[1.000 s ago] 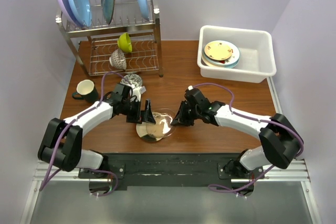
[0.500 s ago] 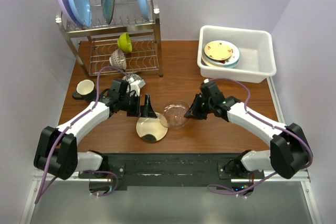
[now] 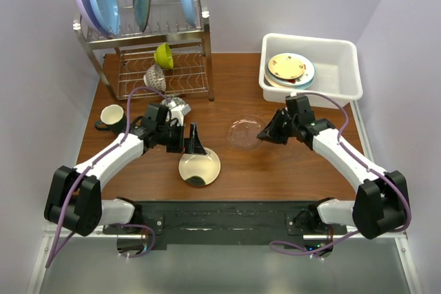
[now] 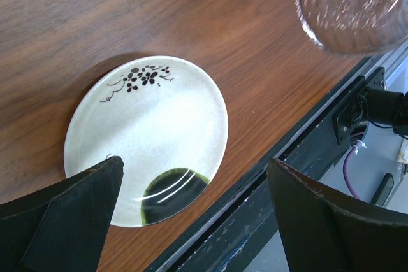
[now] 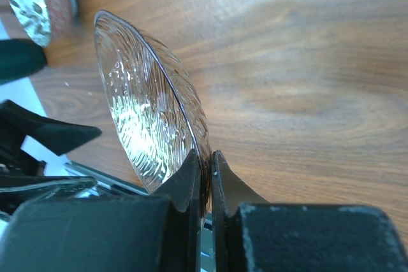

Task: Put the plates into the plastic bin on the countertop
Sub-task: Place the plate in the plastic bin.

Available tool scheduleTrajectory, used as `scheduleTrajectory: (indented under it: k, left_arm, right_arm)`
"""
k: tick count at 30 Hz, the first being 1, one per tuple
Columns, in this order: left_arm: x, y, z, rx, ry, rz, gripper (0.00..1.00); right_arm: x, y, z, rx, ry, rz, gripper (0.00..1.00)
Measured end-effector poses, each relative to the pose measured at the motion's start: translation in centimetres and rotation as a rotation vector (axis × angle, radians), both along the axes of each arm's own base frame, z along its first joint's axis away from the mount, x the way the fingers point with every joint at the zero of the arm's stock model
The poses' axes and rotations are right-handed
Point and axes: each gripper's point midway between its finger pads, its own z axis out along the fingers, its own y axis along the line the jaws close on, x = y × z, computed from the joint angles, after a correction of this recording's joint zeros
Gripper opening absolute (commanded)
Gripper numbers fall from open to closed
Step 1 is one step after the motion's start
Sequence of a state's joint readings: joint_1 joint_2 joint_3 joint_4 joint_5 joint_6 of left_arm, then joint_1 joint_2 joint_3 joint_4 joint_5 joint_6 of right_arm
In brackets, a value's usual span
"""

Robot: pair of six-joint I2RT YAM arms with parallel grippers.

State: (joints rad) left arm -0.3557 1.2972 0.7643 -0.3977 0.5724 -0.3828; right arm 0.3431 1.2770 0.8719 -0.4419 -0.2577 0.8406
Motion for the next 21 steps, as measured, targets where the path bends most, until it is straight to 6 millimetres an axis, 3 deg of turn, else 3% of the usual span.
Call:
scheduleTrajectory:
  k: [11,21]
  left_arm:
    - [0.0,0.0,0.0,0.001,0.002,-0.001,1.00]
    - [-0.3,-0.2,-0.2,-0.009,0.019,-0.012,1.00]
  right_arm:
    - [4.1,-1.9,3.1,0.074,-0.048,-0.058,0.00]
    - [8.2,-4.8,5.3,0.116,-0.088,-0.142,0.00]
